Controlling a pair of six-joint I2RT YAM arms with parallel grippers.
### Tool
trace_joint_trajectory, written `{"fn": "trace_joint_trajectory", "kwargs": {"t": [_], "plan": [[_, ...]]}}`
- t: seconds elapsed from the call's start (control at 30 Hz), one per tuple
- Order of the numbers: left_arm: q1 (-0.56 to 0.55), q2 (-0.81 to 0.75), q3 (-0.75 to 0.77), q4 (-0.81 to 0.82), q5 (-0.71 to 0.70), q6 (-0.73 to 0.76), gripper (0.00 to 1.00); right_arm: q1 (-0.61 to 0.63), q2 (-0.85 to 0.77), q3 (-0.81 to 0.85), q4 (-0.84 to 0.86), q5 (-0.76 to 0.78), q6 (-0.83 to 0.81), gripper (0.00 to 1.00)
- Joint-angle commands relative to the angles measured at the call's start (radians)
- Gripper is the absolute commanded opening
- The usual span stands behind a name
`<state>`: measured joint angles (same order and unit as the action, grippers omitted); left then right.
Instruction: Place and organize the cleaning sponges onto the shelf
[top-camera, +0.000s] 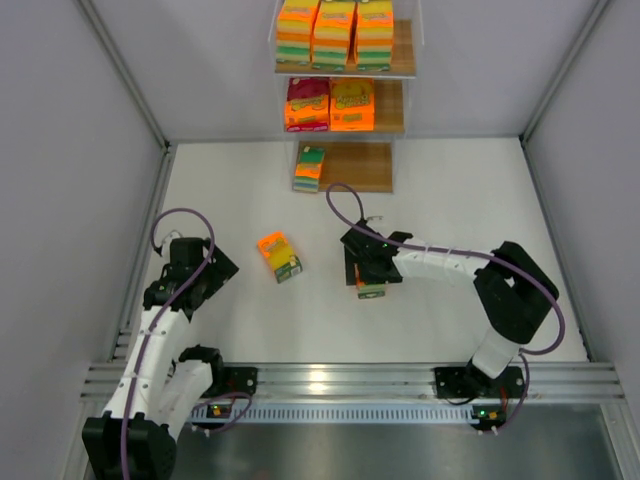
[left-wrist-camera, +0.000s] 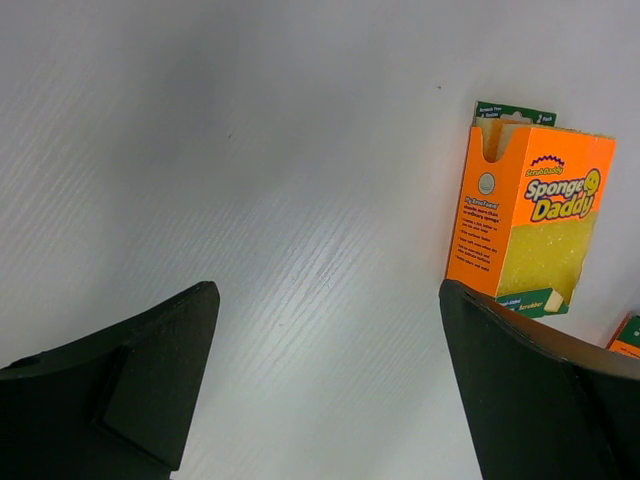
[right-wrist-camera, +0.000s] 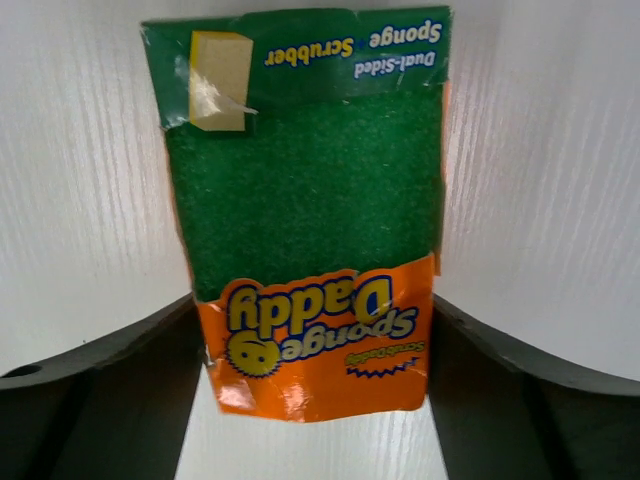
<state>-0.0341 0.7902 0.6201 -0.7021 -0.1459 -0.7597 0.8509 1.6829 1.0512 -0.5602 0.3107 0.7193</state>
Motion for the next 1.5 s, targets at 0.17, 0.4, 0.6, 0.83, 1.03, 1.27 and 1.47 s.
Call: {"fn": "trace_joint_trajectory", "kwargs": {"t": [0.17, 0.4, 0.6, 0.83, 1.03, 1.27, 1.47], "plan": [[-0.004, 0.006, -0.003, 0.039, -0.009, 0.003, 0.98, 0.008, 0.006, 0.047, 0.166, 0.057, -0.035, 0.64], [-0.004, 0.011, 0.001, 0.039, -0.003, 0.011, 0.98, -0.041, 0.060, 0.188, 0.328, 0.168, -0.144, 0.64], [-0.004, 0.003, 0.001, 0.039, -0.014, 0.016, 0.98, -0.176, 0.193, 0.329, 0.439, 0.111, -0.156, 0.63], [-0.004, 0.007, 0.003, 0.039, -0.012, 0.016, 0.98, -0.234, 0.382, 0.547, 0.434, 0.099, -0.216, 0.63], [-0.004, -0.008, 0.010, 0.039, 0.014, 0.030, 0.98, -0.246, 0.500, 0.706, 0.453, 0.096, -0.213, 0.63], [-0.012, -0.008, 0.010, 0.041, 0.022, 0.034, 0.98, -0.259, 0.572, 0.803, 0.502, 0.094, -0.216, 0.63], [-0.013, -0.009, 0.010, 0.041, 0.020, 0.033, 0.98, -0.262, 0.647, 0.895, 0.494, 0.096, -0.207, 0.62]]}}
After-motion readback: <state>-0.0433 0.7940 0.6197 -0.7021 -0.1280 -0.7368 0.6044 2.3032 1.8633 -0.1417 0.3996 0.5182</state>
